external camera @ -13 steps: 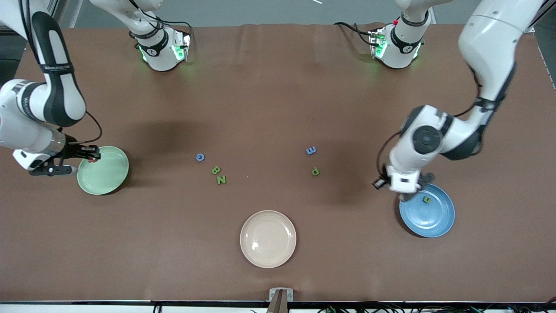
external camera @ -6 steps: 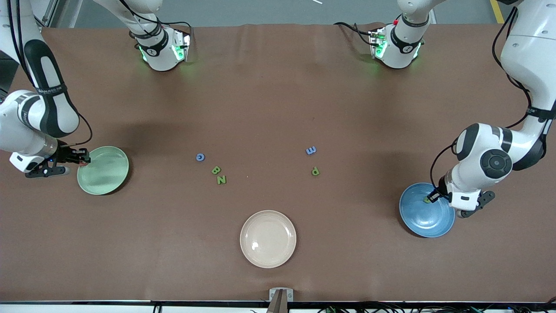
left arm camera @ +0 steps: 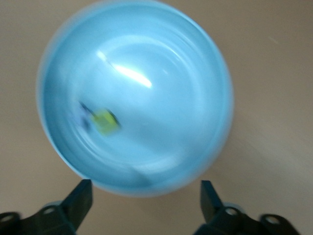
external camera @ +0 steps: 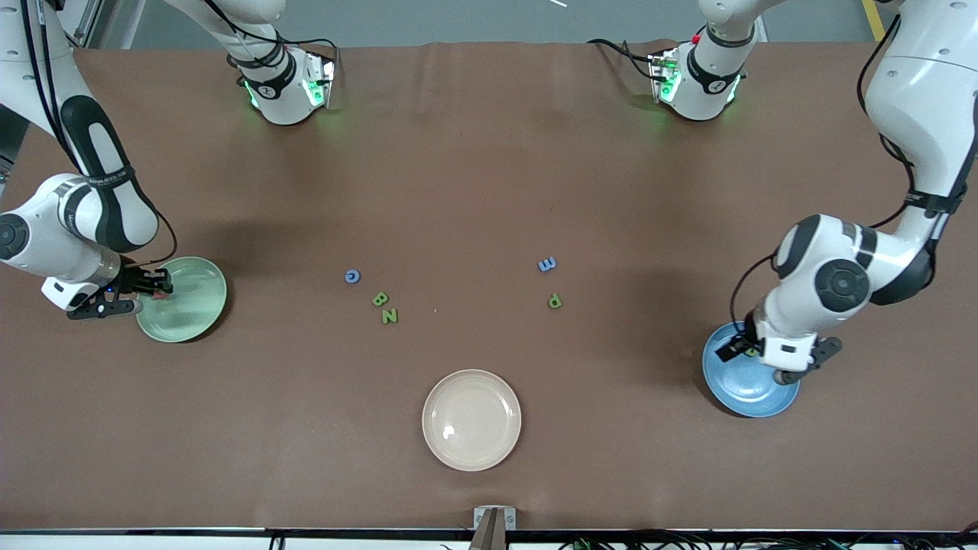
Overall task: Sort upper and lower case letters into plates
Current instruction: 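Reach the right gripper to the blue C while the left gripper reaches the m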
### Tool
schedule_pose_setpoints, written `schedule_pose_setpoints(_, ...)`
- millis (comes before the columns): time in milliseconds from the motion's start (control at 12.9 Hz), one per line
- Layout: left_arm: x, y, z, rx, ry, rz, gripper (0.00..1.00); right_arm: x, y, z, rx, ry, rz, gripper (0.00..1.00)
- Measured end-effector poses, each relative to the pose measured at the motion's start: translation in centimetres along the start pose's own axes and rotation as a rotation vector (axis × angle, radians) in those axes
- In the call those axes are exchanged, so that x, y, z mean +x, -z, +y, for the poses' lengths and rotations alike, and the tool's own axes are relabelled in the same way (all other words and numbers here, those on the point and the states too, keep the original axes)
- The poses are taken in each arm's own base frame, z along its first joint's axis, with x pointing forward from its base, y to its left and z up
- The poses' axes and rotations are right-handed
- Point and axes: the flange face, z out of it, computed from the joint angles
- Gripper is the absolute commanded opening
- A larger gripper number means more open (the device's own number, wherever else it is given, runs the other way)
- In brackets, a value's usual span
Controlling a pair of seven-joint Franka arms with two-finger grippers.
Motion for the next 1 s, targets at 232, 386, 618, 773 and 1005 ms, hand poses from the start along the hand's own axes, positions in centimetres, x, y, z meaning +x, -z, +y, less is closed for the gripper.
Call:
schedule_pose_setpoints(232, -9.2, 0.2, 7.3, 0.005, 0.030, -0.025, 1.00, 0.2, 0.0, -0.3, 0.009, 0.005, -0.009, 0.96)
schedule_pose_setpoints(386, -16.4, -0.5, 11.8, 0.000, 0.086, -0.035, 0.99, 0.7, 1.3, -0.8, 0.019, 0.017, -0.021, 0.99)
schedule_pose_setpoints(618, -26.2, -1.8, 16.3, -0.004, 0.106, -0.056, 0.93, 2.1, 8.2, -3.8, 0.057, 0.020, -0.065, 0.99)
schedule_pose_setpoints(773, -29.4, -3.1, 16.9, -0.007, 0.101, -0.076, 0.89, 2.5, 14.0, -8.2, 0.065, -0.033, -0.083, 0.99)
schedule_pose_setpoints(1005, -30.2, -4.9, 16.2, -0.013, 0.087, -0.061, 0.84, 2.6, 17.7, -14.8, 0.061, -0.074, -0.113, 1.00)
